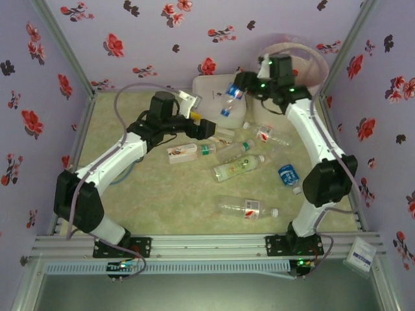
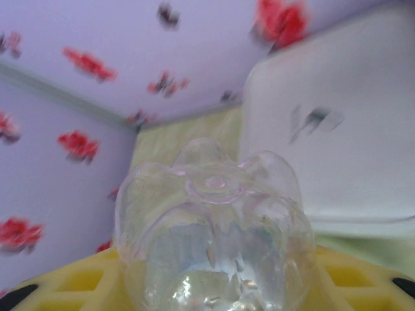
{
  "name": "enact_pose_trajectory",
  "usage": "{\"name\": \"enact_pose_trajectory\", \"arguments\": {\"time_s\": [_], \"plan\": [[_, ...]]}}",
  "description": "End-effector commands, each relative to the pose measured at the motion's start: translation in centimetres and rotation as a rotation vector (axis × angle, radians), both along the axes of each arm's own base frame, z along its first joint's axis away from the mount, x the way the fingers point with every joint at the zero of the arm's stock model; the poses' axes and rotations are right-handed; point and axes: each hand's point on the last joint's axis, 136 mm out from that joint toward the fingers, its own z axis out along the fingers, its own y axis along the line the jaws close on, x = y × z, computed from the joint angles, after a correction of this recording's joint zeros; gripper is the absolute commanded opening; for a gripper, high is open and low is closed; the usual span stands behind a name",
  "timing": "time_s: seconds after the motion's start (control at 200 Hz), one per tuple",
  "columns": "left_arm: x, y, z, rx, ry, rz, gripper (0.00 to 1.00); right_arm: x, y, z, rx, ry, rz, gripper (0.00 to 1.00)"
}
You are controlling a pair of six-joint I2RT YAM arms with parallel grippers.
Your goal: Put the plastic bottles in the bin
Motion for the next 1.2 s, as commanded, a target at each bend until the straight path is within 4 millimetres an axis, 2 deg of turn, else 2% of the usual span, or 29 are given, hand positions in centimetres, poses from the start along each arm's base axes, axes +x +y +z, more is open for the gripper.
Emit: {"name": "enact_pose_trajectory", "arguments": {"time_s": [0.0, 0.105, 0.175, 0.265, 0.335, 0.505, 0.75, 0.875, 0.945, 1.055, 1.195], "plan": [[0.7, 1.5, 0.4, 0.001, -0.012, 0.074, 1.00, 0.2, -6.9, 7.7, -0.189, -0.246, -0.217, 0.43], [1.3, 2.2, -0.8, 0.020, 0.015, 0.126, 1.00, 1.3, -11.6, 10.1, -0.297, -0.343, -0.371, 0.38], [1.7, 2.6, -1.1, 0.035, 0.023, 0.152, 1.00, 1.9, -13.9, 11.3, -0.348, -0.393, -0.451, 0.37], [2.0, 3.1, -1.4, 0.050, 0.030, 0.177, 1.00, 2.8, -15.7, 12.1, -0.432, -0.444, -0.520, 0.33], [2.2, 3.2, -1.7, 0.061, 0.037, 0.184, 1.00, 3.8, -16.5, 11.7, -0.500, -0.449, -0.539, 0.31], [2.6, 3.4, -3.1, 0.124, 0.068, 0.189, 1.00, 6.6, -16.2, 8.4, -0.585, -0.385, -0.492, 0.29], [2.8, 4.1, -6.4, 0.256, 0.146, 0.192, 0.99, 9.6, -15.5, 0.4, -0.647, -0.185, -0.393, 0.30], [3.0, 3.9, -6.6, 0.276, 0.150, 0.181, 0.99, 10.2, -15.4, -2.4, -0.653, -0.114, -0.371, 0.33], [3.2, 3.9, -6.6, 0.274, 0.145, 0.181, 0.99, 10.6, -15.6, -3.5, -0.641, -0.084, -0.372, 0.40], [3.4, 3.8, -7.0, 0.278, 0.155, 0.185, 0.99, 11.2, -15.6, -4.9, -0.633, -0.046, -0.372, 0.60], [3.4, 3.8, -7.3, 0.284, 0.165, 0.185, 1.00, 11.3, -15.8, -4.9, -0.628, -0.034, -0.382, 0.76]]}}
